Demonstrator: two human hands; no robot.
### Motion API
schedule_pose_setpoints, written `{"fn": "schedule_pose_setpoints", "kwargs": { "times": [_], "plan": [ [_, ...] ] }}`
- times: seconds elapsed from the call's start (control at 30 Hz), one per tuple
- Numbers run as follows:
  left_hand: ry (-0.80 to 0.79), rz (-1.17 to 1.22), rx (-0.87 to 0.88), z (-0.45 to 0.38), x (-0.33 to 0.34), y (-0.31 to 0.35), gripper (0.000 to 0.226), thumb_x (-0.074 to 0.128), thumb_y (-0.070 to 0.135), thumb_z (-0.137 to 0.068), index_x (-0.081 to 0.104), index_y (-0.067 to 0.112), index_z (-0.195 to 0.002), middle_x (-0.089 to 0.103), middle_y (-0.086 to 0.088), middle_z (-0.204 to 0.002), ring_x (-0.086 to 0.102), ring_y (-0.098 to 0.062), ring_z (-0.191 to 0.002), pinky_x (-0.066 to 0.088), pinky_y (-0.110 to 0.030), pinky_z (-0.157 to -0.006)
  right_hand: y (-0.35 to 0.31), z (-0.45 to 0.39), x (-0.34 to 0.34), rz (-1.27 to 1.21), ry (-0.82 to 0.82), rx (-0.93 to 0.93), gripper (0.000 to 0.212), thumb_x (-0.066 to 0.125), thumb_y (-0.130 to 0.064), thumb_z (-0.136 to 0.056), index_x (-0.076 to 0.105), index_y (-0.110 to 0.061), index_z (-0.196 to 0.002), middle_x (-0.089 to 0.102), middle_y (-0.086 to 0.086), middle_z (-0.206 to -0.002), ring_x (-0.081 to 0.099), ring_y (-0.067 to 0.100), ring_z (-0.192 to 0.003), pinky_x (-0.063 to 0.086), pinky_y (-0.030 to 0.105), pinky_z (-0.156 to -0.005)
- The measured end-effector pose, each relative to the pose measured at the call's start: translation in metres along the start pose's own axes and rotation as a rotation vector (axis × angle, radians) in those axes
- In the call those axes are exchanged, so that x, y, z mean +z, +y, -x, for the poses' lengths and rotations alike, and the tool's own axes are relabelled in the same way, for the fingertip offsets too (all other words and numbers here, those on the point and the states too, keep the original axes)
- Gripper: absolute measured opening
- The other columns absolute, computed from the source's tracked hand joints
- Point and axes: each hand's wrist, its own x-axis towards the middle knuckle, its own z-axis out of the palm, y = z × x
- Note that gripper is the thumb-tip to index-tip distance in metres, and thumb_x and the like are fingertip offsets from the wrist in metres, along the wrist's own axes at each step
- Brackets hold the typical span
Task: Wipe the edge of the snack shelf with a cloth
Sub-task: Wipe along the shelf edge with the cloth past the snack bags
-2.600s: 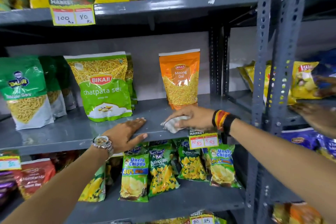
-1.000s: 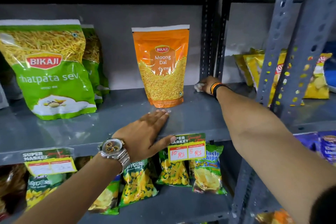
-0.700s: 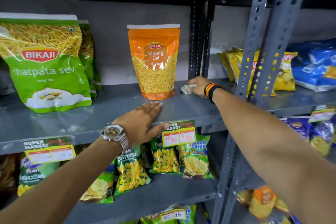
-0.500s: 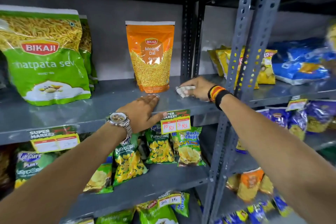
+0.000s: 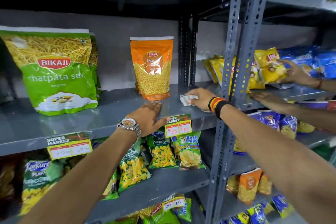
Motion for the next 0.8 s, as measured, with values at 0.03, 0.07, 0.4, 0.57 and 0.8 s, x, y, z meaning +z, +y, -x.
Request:
{"fn": "schedule_pose_setpoints", "kwargs": {
  "times": [0.03,0.07,0.4,0.57,0.8],
  "plan": [
    [-0.002,0.002,-0.001,0.0,0.0,0.0,0.103,0.006,0.083,-0.086,0.019,0.012,-0.159,0.025,-0.01,-0.165,0.035,-0.032,-0.145,0.039,-0.049,-0.114,-0.007,0.011,-0.004,-0.02,-0.075,-0.054,0.028,0.061,-0.02,-0.093,0.067,-0.022,-0.121,0.065,-0.007,-0.108,0.059,0.012,-0.099,0.044,0.026,-0.083],
    [-0.002,0.003,-0.003,-0.001,0.0,0.0,0.098,0.011,0.08,-0.09,0.019,0.012,-0.159,0.026,-0.01,-0.165,0.035,-0.032,-0.145,0.039,-0.049,-0.113,-0.01,0.021,-0.009,-0.064,-0.18,-0.104,0.032,0.062,-0.023,-0.094,0.064,-0.024,-0.126,0.065,-0.01,-0.112,0.059,0.008,-0.099,0.043,0.024,-0.082],
    [-0.006,0.025,0.005,0.0,-0.001,0.002,0.091,0.019,0.075,-0.094,0.018,0.012,-0.16,0.023,-0.008,-0.166,0.029,-0.027,-0.149,0.028,-0.043,-0.118,-0.002,0.018,-0.012,-0.099,-0.229,-0.166,0.033,0.063,-0.026,-0.093,0.065,-0.027,-0.127,0.069,-0.004,-0.123,0.062,0.009,-0.106,0.047,0.022,-0.085],
    [-0.026,0.063,-0.012,-0.001,-0.002,-0.013,0.101,0.016,0.088,-0.084,0.016,0.023,-0.161,0.021,-0.001,-0.167,0.026,-0.019,-0.151,0.03,-0.045,-0.12,0.005,-0.007,-0.03,-0.162,-0.142,-0.121,0.031,0.062,-0.014,-0.093,0.067,-0.019,-0.123,0.069,0.0,-0.119,0.062,0.014,-0.107,0.049,0.028,-0.093],
    [-0.031,0.048,-0.027,0.009,-0.001,-0.024,0.107,0.01,0.093,-0.078,0.011,0.026,-0.161,0.014,0.005,-0.168,0.025,-0.015,-0.151,0.031,-0.043,-0.12,0.022,-0.112,-0.008,-0.064,0.181,0.134,0.027,0.056,-0.013,-0.091,0.069,-0.011,-0.114,0.066,0.019,-0.12,0.06,0.039,-0.114,0.051,0.042,-0.097]
  ]
}}
